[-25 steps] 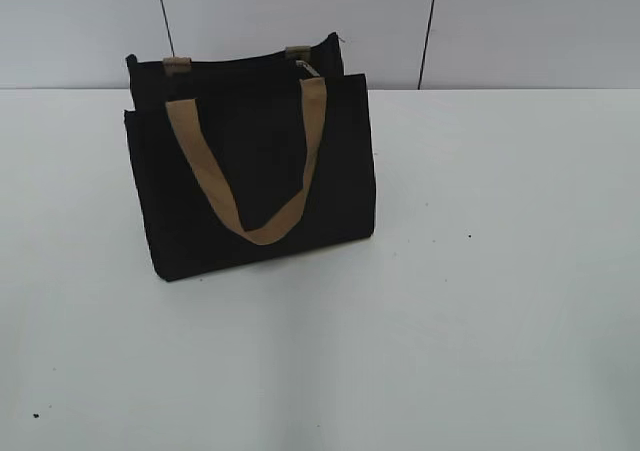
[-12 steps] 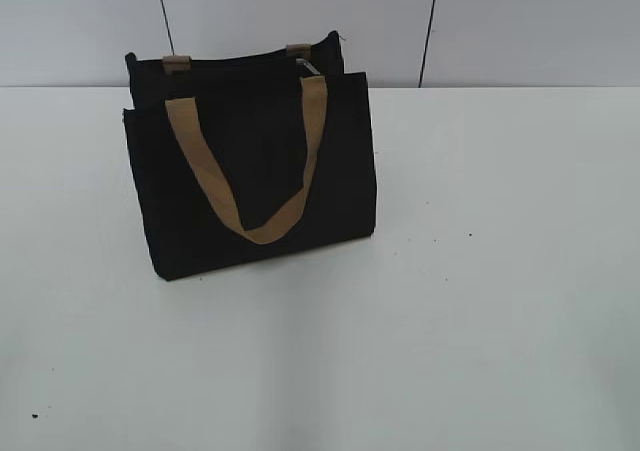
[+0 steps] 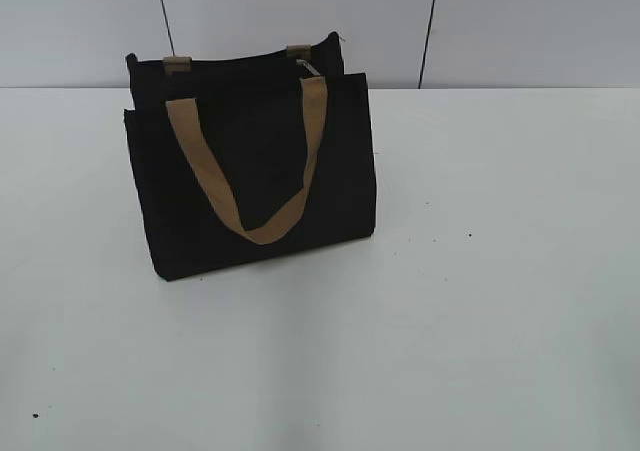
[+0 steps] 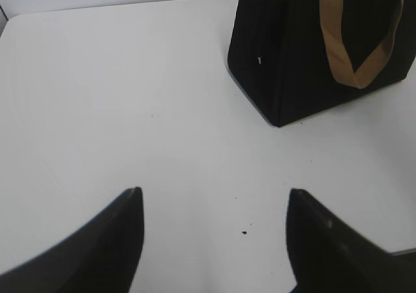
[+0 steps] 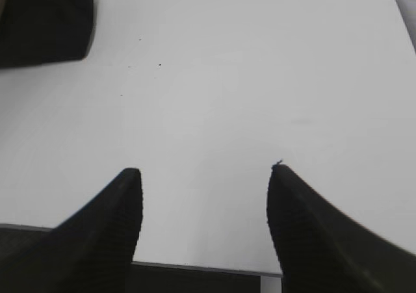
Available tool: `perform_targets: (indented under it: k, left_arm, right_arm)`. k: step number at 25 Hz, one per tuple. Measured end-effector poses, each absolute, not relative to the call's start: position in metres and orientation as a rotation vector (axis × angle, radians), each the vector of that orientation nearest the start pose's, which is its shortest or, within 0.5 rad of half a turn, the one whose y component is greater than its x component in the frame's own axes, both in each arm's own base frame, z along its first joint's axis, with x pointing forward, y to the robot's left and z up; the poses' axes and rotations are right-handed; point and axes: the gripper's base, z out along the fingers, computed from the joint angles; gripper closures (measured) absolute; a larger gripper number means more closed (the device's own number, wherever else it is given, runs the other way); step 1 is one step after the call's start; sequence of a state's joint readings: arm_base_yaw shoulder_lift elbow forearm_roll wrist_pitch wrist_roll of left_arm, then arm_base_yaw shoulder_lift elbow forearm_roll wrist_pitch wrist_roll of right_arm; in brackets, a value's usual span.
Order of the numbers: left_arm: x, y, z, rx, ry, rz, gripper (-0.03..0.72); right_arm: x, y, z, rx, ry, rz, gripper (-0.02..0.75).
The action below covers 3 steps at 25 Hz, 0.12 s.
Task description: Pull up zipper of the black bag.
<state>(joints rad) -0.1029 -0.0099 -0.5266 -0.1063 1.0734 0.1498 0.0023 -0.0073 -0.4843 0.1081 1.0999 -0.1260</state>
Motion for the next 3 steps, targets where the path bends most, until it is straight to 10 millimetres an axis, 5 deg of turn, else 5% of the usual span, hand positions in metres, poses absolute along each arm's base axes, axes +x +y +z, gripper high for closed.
perform_targets:
  k: [3]
  left_arm:
    - [-0.0112, -0.0074, 0.2838, 0.262, 2.0, -0.097, 0.167]
  right_arm:
    - [-0.0058, 0.009, 0.2701, -0.091, 2.085, 0.026, 0.272]
